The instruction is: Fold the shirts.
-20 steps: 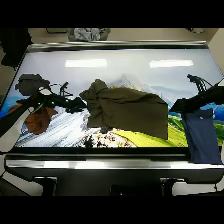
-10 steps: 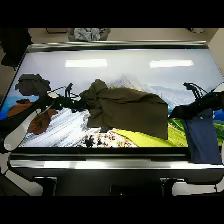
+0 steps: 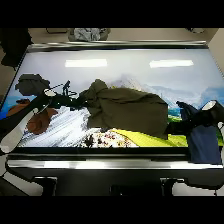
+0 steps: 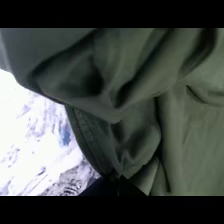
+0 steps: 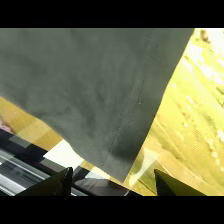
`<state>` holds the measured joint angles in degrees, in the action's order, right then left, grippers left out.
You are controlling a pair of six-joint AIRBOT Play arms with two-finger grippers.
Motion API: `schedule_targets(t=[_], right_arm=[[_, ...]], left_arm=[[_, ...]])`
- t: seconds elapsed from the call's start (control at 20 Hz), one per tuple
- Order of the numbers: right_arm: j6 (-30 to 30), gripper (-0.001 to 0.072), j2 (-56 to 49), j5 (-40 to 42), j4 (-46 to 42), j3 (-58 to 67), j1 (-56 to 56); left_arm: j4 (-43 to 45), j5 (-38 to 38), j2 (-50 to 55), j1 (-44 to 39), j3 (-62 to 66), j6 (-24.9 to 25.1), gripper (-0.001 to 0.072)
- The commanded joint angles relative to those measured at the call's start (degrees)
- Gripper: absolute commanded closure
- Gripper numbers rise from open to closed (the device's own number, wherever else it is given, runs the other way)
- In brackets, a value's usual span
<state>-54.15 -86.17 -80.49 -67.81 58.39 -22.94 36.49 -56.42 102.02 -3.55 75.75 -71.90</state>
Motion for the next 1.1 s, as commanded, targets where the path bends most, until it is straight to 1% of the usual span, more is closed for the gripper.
schedule_targets(t=[0.0,0.1,0.15,0.2,0.25,0.3,0.5,0.55,0.6,0.65,0.7,0.85,0.95,1.05], right_arm=[[-1.64,0.0095,0.26,4.52,0.13,-3.76,-0.02],[-2.73,0.0107,0.26,6.25,2.01,-4.72,-0.02],[-2.67,0.0117,0.26,7.28,4.74,-5.38,0.0],[-2.64,0.0139,0.17,8.04,7.56,-6.01,0.04],[-2.64,0.0191,-0.11,8.2,9.16,-6.36,0.04],[-2.62,0.0224,-0.59,7.5,9.7,-6.38,0.04],[-1.99,0.023,-1.22,5.95,8.81,-6.38,1.92],[-1.66,0.032,-1.22,6.45,8.13,-6.38,3.63],[-2.03,0.0664,-1.22,7.65,7.21,-6.36,5.4],[-2.56,0.0672,-1.2,9.05,7.04,-6.21,6.47],[-1.31,0.0673,-1.2,8.66,7.19,-5.4,6.75],[2.23,0.0674,1.09,3.76,5.86,0.7,6.6],[2.86,0.0674,5.46,1.55,4.37,8.79,6.6],[3.61,0.0673,12.15,1.7,2.86,21.18,6.6]], left_arm=[[0.15,-1.16,-1.75,-0.07,0.02,1.05,0.068],[0.13,-1.09,-2.38,-0.11,0.02,1.05,0.0679],[0.13,-1.11,-2.56,-0.13,0.02,1.05,0.068],[0.13,-1.11,-2.69,-0.11,0.02,1.03,0.068],[0.11,-1.14,-2.71,-0.11,0.02,1.03,0.068],[0.11,-1.16,-2.8,-0.11,0.02,1.03,0.068],[0.11,-1.2,-3.41,-0.11,0.02,1.03,0.068],[0.11,-1.42,-3.63,-0.09,0.04,1.03,0.068],[0.11,-2.05,-3.82,0.0,0.04,1.03,0.068],[0.11,-2.97,-4.13,0.33,0.04,1.03,0.068],[0.13,-4.02,-4.81,0.87,0.04,1.29,0.068],[0.15,-4.61,-10.64,3.65,0.42,2.58,0.0682],[0.13,-4.66,-18.29,6.05,2.58,2.99,0.0682],[0.13,-4.66,-27.8,8.7,7.56,2.95,0.0682]])
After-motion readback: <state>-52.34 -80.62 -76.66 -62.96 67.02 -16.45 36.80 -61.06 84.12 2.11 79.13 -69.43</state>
